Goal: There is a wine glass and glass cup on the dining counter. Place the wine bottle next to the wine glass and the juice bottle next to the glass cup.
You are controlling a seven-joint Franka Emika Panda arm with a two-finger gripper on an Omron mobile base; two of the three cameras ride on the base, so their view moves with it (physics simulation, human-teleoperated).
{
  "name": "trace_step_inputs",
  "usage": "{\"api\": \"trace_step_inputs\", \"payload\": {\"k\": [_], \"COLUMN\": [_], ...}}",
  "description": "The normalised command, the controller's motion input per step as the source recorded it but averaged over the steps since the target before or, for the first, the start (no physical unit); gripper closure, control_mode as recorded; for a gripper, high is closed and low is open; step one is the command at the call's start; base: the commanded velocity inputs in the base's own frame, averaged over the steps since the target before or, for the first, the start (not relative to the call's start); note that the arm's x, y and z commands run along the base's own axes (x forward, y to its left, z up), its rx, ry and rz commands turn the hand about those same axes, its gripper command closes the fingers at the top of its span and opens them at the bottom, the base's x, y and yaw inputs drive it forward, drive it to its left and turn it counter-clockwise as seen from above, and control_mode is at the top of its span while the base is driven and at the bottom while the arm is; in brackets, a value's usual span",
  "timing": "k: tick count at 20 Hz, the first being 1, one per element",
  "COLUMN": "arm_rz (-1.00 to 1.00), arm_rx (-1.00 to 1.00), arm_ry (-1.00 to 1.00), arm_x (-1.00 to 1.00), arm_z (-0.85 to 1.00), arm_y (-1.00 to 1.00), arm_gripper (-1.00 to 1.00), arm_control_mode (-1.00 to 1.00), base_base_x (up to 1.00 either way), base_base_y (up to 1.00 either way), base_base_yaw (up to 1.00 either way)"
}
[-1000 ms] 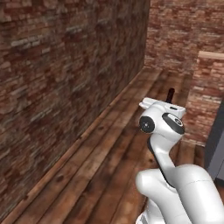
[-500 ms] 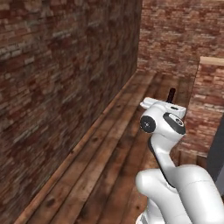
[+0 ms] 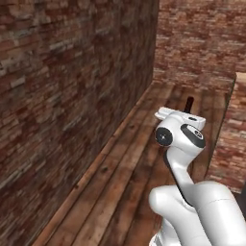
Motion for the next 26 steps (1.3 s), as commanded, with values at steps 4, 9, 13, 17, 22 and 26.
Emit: {"api": "trace_step_inputs", "payload": {"k": [4, 9, 13, 17, 22, 26], "arm_rz": [0.0, 0.0, 0.0, 0.0, 0.0, 0.0], "arm_rx": [0.0, 0.0, 0.0, 0.0, 0.0, 0.0], "arm_ry": [0.0, 0.0, 0.0, 0.0, 0.0, 0.0], "arm_x": [0.0, 0.0, 0.0, 0.0, 0.0, 0.0], "arm_z": [0.0, 0.0, 0.0, 0.0, 0.0, 0.0], "arm_y": [0.0, 0.0, 0.0, 0.0, 0.0, 0.0], "arm_gripper": [1.0, 1.0, 1.0, 1.0, 1.0, 1.0], "arm_control_mode": [1.0, 1.0, 1.0, 1.0, 1.0, 1.0], "base_base_x": [0.93, 0.84, 0.78, 0.75, 0.74, 0.74], "base_base_y": [0.0, 0.0, 0.0, 0.0, 0.0, 0.0], "base_base_yaw": [0.0, -0.06, -0.18, -0.23, -0.24, -0.25]}}
